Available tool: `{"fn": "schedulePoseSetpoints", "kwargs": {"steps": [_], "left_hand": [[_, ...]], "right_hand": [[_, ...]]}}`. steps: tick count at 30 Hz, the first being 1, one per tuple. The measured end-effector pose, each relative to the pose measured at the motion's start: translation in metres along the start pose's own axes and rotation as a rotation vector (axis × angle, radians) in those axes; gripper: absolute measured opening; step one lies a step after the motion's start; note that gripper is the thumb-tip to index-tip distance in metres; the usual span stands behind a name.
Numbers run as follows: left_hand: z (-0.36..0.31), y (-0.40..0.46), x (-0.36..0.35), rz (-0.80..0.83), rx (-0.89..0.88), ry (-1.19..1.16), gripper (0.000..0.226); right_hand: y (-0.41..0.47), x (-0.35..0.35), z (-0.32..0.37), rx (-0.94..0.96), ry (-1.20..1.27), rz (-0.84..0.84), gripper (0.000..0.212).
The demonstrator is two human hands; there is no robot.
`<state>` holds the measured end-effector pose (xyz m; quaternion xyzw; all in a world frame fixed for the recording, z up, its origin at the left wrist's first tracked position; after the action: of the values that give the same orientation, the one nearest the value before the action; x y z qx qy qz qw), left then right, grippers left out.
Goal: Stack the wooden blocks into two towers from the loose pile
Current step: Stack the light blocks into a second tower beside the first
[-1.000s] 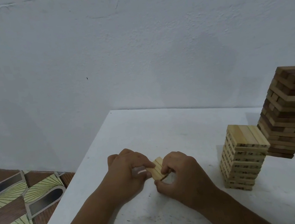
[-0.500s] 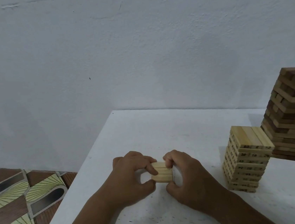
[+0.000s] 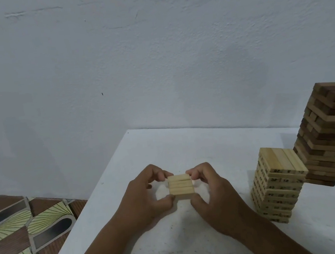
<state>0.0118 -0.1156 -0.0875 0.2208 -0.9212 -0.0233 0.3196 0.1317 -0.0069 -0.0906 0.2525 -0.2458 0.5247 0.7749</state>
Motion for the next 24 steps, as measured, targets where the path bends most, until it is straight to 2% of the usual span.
{"fn": "schedulePoseSetpoints", "kwargs": {"steps": [6,15,24], "left_hand": [[-0.025,0.005,0.021,-0.075,-0.019,-0.108,0.042],[-0.107,0.020,0.033,-0.133,-0.203,-0.389,0.046],[-0.164,0.049,-0.007,-0.063,-0.259,-0.350,0.051]], "right_hand": [[-0.002,0.027,0.035,0.079,0.219,-0.093,0.034],[-0.026,0.096,0.089,0.155,0.256,-0.237,0.042],[-0.067,0.163,0.072,0.050,0.211,-0.286,0.046]]}}
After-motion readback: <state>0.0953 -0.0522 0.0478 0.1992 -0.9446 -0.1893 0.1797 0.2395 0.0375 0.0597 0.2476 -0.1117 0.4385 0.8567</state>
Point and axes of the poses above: each hand's wrist, its own y-axis towards the middle knuckle, its own x-axis out of the back of the hand, z = x × y, the point moved 9 cm from there along y, towards the middle knuckle, and after that the axes turned 15 degrees about z, right-handed, at the moved point
